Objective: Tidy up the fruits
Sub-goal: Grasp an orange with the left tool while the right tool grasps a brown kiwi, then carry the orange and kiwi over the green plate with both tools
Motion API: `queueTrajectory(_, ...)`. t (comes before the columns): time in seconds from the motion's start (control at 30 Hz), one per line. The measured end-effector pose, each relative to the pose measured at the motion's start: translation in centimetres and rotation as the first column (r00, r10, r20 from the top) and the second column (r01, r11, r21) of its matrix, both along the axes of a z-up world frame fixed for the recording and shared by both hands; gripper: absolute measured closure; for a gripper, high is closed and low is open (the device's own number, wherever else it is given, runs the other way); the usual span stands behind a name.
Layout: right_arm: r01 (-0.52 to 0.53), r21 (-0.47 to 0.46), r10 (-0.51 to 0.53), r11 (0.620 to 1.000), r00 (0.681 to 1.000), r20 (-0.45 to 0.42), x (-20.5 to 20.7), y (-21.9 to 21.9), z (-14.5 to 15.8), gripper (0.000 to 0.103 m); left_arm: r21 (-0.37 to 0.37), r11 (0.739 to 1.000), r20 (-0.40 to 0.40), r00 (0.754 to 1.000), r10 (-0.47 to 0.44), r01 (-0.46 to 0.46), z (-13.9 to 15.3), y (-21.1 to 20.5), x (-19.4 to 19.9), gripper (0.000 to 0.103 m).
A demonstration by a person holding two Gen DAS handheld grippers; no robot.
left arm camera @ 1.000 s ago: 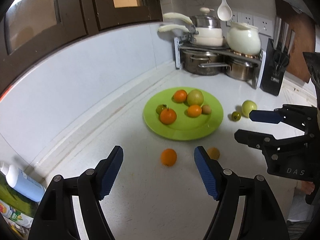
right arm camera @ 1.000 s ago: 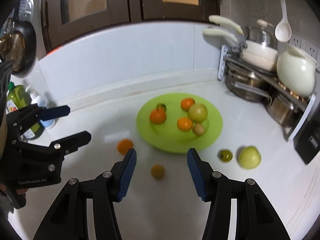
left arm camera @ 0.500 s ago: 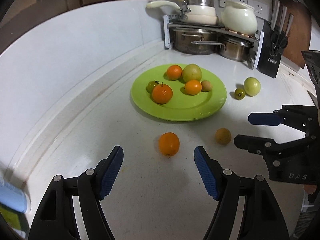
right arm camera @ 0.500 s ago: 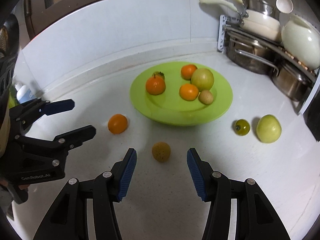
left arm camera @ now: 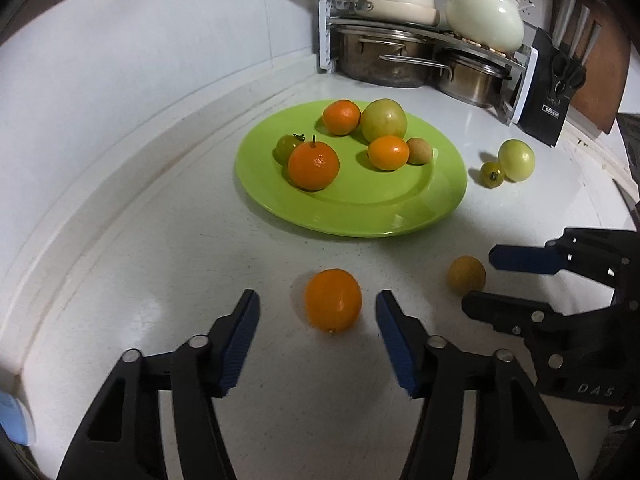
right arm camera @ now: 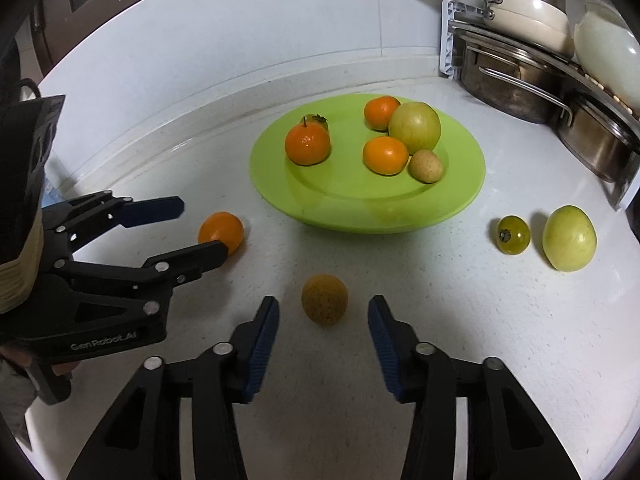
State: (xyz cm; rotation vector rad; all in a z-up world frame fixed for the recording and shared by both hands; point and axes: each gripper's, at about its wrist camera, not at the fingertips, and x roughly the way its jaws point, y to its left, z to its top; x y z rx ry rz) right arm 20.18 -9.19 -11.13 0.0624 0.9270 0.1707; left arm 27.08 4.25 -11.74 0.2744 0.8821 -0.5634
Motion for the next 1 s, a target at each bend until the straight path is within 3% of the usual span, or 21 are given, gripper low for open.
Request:
queueTrajectory(0.1, -0.006, 0.0, 0.006, 1.0, 1.0, -0.003, 0.3, 0.1, -0.2, 0.063, -0.006, 1.0, -0.013, 1.0, 0.007, -0.007, -0.4, -0.3, 0.4, 0.056)
queueTrajectory(0.43, -0.021, -0.003, 0.021, 1.0, 1.0, -0.009, 0.8, 0.2, -0.4, 0.074, -0.012, 1.0, -0.037, 0.999, -0.006, 0.006, -0.9, -0.8, 0.6, 0.071)
queueTrajectory(1.0, -0.047, 0.004, 0.047, 0.999, 0.998, 0.04, -0.7, 0.1, 1.8, 0.076, -0.035, 0.999, 0.006, 1.0, 0.02, -0.019, 1.2, -0.3, -1.6, 0.072)
